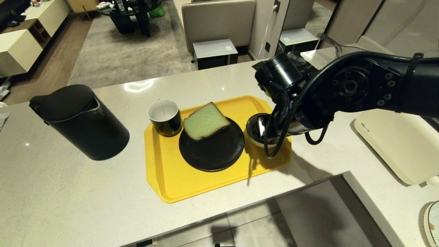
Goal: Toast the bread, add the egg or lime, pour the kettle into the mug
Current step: Put the fruit on a plate
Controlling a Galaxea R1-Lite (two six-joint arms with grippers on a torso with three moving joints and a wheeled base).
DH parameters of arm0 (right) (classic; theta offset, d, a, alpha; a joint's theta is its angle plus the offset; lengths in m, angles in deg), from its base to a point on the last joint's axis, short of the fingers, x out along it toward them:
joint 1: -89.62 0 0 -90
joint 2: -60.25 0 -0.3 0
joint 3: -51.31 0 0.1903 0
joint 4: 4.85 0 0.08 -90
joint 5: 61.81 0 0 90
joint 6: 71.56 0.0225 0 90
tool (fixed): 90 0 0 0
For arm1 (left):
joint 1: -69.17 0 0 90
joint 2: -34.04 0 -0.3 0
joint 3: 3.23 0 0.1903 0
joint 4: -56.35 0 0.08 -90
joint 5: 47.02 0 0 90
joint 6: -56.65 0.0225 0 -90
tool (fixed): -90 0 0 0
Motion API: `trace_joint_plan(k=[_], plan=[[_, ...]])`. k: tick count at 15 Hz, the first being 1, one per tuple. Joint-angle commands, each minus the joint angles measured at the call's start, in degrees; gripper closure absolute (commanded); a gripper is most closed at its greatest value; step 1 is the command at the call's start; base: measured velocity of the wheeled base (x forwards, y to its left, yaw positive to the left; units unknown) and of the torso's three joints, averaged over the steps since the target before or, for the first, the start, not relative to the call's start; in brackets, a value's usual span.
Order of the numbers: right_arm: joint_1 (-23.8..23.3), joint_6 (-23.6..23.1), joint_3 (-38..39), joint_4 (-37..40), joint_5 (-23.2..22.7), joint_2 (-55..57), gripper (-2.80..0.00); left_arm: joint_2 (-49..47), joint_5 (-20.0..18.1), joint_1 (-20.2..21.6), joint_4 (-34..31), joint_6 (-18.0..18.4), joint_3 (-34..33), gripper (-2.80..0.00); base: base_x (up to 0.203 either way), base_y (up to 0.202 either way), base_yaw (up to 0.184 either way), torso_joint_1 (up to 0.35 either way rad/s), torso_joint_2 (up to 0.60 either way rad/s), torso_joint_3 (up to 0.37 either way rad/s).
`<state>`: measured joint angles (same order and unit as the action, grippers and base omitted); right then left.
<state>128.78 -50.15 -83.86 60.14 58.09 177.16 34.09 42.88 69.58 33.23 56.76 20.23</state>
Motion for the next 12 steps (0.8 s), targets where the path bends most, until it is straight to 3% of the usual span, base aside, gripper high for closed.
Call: trace_joint_plan(k=[1,12], plan=[[0.18,0.04,0.00,0.17,0.08,0.91,-2.80,0.04,0.01,0.02,0.02,-0.02,-0.01,0.00,0.000,0.000,0.000,0.000,0.00,0.000],[0.03,-0.23,-0.17,-2.51,0.17,1.39,-2.80,0.04,0.01,0.02,0.02,-0.02,-0.01,0.00,0.000,0.000,0.000,0.000,0.00,0.000]])
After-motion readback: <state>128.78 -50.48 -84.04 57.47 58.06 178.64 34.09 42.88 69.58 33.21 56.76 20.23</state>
